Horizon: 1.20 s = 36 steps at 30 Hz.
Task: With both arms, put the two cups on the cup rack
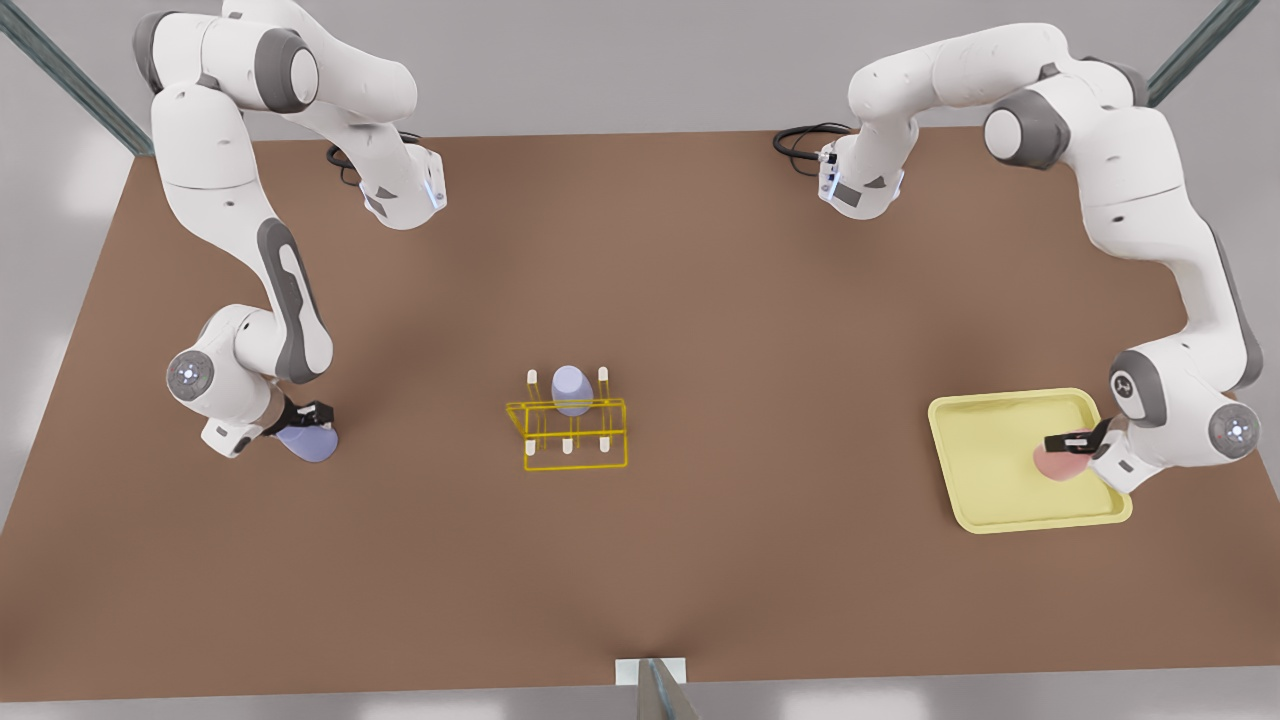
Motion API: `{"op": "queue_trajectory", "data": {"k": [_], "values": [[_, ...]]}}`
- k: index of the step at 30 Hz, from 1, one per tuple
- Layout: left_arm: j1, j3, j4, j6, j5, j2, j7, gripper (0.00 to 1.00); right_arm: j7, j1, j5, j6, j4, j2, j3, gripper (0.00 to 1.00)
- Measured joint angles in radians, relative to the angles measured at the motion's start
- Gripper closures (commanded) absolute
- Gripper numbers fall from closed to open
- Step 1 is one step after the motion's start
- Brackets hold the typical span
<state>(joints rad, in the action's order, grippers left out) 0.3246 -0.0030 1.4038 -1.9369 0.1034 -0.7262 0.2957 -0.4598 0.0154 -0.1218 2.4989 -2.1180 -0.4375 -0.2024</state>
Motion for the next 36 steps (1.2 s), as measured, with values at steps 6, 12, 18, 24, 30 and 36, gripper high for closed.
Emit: {"op": "queue_trajectory", "data": {"k": [6, 12, 18, 24, 30, 36], "values": [[-0.044, -0.029, -0.008, 0.032, -0.002, 0.002, -0.035, 0.21, -0.011, 0.005, -0.008, 0.018, -0.001, -0.002, 0.006, 0.13], [-0.078, -0.141, -0.022, 0.052, -0.003, 0.036, -0.086, 0.21, -0.023, 0.000, -0.013, 0.025, 0.005, 0.009, 0.021, 0.18], [-0.164, -0.333, -0.062, 0.096, 0.001, 0.043, -0.234, 0.21, -0.051, 0.006, -0.152, -0.020, 0.068, 0.031, 0.094, 0.18], [-0.303, -0.406, -0.311, 0.106, -0.028, -0.083, -0.452, 0.21, -0.057, 0.118, -0.286, -0.178, 0.272, 0.047, 0.142, 0.18], [-0.450, -0.435, -0.377, 0.077, -0.111, -0.124, -0.626, 0.21, 0.008, 0.312, -0.343, -0.276, 0.364, 0.040, 0.144, 0.18], [-0.587, -0.458, -0.443, 0.036, -0.132, -0.188, -0.764, 0.21, 0.083, 0.385, -0.369, -0.304, 0.410, -0.005, 0.144, 0.18]]}}
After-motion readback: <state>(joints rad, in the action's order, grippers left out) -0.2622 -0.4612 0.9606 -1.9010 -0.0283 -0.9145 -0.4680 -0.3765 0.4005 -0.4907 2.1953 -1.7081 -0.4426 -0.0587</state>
